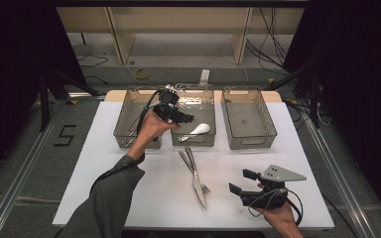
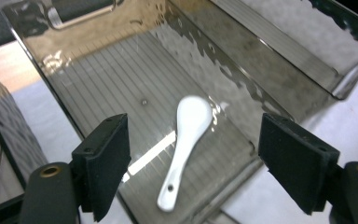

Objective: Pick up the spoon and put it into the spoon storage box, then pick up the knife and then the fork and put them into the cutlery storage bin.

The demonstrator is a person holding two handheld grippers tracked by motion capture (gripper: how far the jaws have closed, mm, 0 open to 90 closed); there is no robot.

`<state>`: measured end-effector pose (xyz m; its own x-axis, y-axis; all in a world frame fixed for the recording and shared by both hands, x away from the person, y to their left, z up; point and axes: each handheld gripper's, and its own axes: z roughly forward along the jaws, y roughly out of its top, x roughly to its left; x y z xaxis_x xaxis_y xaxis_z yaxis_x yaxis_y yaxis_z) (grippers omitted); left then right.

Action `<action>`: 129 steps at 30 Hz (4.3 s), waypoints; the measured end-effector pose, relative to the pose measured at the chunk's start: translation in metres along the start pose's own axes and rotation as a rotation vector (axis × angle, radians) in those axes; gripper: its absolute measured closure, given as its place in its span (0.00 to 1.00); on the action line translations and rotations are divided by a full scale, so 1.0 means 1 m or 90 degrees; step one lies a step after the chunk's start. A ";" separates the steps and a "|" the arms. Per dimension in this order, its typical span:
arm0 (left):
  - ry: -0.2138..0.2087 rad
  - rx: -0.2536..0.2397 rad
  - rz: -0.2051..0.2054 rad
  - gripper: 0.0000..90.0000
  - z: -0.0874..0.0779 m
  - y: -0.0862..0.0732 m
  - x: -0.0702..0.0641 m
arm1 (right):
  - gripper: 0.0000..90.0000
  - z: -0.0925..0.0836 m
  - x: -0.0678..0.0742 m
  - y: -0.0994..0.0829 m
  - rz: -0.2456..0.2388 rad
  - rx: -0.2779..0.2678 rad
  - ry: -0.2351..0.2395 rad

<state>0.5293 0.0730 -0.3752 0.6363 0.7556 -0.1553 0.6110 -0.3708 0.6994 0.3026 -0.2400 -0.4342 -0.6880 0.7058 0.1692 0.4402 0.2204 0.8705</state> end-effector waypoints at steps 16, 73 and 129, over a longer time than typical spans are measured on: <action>-0.025 -0.037 0.004 0.23 -0.044 -0.038 -0.006 | 0.31 0.005 0.000 0.002 0.009 0.008 0.013; -0.054 -0.183 -0.029 0.18 -0.104 -0.171 -0.019 | 0.35 0.131 -0.001 0.052 0.034 0.209 0.024; -0.054 -0.191 -0.001 0.17 -0.114 -0.179 -0.033 | 0.67 0.182 0.007 0.053 -0.038 0.363 0.029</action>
<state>0.3448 0.1762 -0.4159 0.6799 0.7039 -0.2057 0.4544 -0.1842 0.8715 0.4265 -0.1010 -0.4707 -0.7399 0.6537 0.1586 0.6326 0.5960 0.4946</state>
